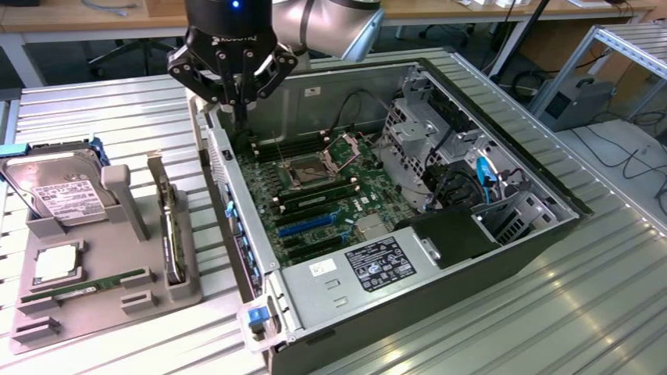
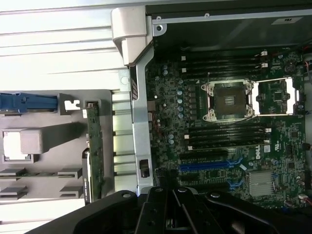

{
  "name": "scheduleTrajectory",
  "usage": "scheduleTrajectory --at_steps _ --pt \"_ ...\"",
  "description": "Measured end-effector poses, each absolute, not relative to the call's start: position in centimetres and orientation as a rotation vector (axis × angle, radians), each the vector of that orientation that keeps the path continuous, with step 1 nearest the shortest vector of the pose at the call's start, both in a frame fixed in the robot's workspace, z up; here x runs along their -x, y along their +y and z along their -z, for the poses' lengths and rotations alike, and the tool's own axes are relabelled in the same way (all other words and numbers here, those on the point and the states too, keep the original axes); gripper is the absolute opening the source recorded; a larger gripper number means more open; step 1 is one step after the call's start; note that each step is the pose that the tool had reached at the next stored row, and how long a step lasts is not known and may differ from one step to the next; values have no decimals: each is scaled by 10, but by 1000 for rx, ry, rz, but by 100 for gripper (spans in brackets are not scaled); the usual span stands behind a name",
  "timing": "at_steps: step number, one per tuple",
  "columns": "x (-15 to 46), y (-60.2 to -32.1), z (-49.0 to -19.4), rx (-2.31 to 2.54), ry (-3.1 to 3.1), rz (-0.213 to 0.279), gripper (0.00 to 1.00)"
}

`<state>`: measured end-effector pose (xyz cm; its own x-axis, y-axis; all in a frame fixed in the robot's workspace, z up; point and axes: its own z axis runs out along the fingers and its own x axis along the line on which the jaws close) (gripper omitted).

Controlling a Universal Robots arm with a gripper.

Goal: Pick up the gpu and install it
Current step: 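Reach for the gpu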

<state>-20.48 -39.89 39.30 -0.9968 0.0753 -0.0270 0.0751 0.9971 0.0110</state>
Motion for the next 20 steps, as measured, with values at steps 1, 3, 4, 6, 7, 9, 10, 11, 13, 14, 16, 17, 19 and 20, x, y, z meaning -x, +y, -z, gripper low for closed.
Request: scheduleTrajectory --at_steps 1,3,4,6,7,9,10,11,13,14,16,17,19,20 --pt "205 -399 -393 -117 3112 -15 11" --pt "206 -399 -393 -117 3112 -14 11" --pt "206 -399 -393 -117 3112 -14 11" --pt "207 -399 -393 -117 3112 -13 11" --pt "208 -399 -393 -117 3112 -13 11" --pt "208 -399 -393 -117 3112 -12 11" --pt "209 -399 -393 -117 3112 -11 11" --pt "209 -399 -393 -117 3112 -10 11" --pt "210 -399 -393 -117 3112 -10 11" --pt "211 -399 -393 -117 3112 -9 11" --pt "211 -399 -393 -117 3112 -8 11" --pt "212 -399 -393 -117 3112 -7 11" --pt "212 -399 -393 -117 3112 -6 11" --pt "213 -399 -393 -117 3112 -6 11"
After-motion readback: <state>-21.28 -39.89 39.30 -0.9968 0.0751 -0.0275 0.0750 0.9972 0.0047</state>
